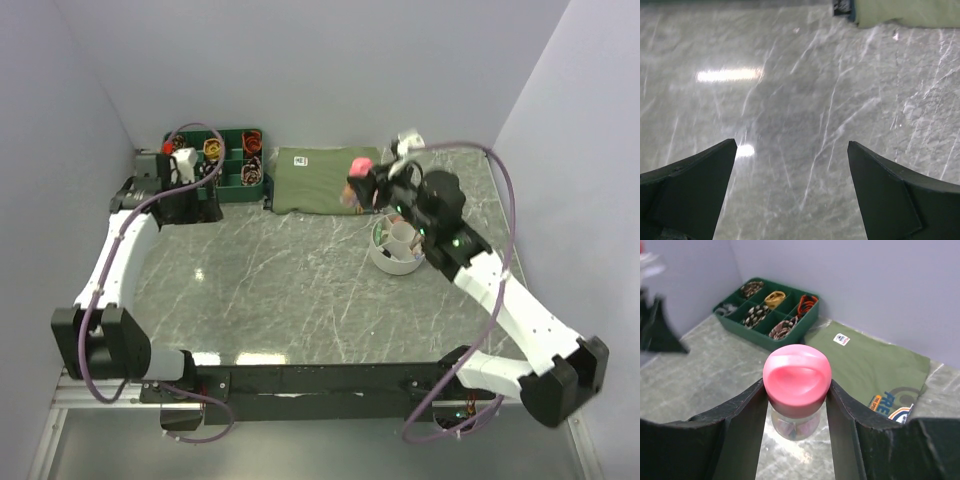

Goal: Sort the stationery into containers
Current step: Place the stationery in the storage box.

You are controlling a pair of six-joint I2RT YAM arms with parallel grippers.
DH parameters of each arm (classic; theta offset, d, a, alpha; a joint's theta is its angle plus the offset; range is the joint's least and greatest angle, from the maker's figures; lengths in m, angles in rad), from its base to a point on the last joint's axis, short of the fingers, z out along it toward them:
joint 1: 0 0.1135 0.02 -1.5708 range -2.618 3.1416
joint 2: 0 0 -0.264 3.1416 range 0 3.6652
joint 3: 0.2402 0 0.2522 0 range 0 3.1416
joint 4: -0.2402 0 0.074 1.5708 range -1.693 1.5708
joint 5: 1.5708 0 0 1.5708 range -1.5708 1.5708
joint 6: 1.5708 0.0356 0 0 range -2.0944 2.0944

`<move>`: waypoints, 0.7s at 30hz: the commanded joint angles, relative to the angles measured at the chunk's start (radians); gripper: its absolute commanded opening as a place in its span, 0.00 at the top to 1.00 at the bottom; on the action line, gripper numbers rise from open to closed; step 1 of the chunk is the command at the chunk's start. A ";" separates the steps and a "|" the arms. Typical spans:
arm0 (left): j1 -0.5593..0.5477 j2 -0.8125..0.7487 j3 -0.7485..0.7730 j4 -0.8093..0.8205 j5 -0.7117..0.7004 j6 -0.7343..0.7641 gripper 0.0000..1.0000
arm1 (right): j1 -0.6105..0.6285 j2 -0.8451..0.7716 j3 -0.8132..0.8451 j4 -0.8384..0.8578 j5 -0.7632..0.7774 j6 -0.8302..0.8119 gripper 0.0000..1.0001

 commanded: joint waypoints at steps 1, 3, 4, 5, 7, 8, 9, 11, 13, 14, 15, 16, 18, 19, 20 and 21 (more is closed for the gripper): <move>-0.062 0.102 0.117 0.082 0.011 0.056 0.01 | -0.012 -0.130 -0.205 0.198 -0.004 -0.105 1.00; -0.079 0.139 0.145 0.100 0.007 0.053 0.01 | -0.018 -0.179 -0.261 0.212 0.022 -0.142 1.00; -0.087 0.175 0.159 0.114 0.002 0.053 0.00 | -0.018 -0.234 -0.337 0.268 0.040 -0.154 1.00; -0.093 0.193 0.187 0.114 -0.009 0.062 0.00 | -0.018 -0.261 -0.374 0.299 0.060 -0.169 1.00; -0.116 0.248 0.221 0.114 -0.022 0.072 0.01 | -0.020 -0.316 -0.468 0.388 0.087 -0.227 1.00; -0.122 0.265 0.252 0.113 -0.027 0.076 0.00 | -0.020 -0.328 -0.492 0.414 0.105 -0.249 1.00; -0.139 0.281 0.266 0.113 -0.038 0.075 0.00 | -0.020 -0.336 -0.514 0.437 0.114 -0.293 1.00; -0.157 0.314 0.300 0.113 -0.047 0.075 0.01 | -0.018 -0.342 -0.559 0.493 0.152 -0.336 1.00; -0.188 0.333 0.315 0.117 -0.065 0.081 0.00 | -0.029 -0.339 -0.571 0.502 0.180 -0.358 1.00; -0.199 0.334 0.317 0.120 -0.073 0.085 0.01 | -0.050 -0.339 -0.574 0.500 0.177 -0.358 1.00; -0.223 0.337 0.318 0.122 -0.085 0.089 0.00 | -0.058 -0.339 -0.579 0.502 0.177 -0.360 1.00; -0.235 0.341 0.318 0.123 -0.093 0.092 0.01 | -0.064 -0.335 -0.580 0.493 0.176 -0.361 1.00; -0.263 0.344 0.315 0.126 -0.101 0.098 0.00 | -0.086 -0.328 -0.576 0.471 0.189 -0.349 1.00; -0.268 0.345 0.315 0.128 -0.107 0.099 0.01 | -0.092 -0.321 -0.566 0.447 0.199 -0.344 1.00; -0.274 0.347 0.315 0.126 -0.105 0.101 0.01 | -0.107 -0.313 -0.563 0.436 0.208 -0.340 1.00; -0.283 0.348 0.317 0.126 -0.105 0.101 0.00 | -0.116 -0.307 -0.553 0.422 0.215 -0.338 1.00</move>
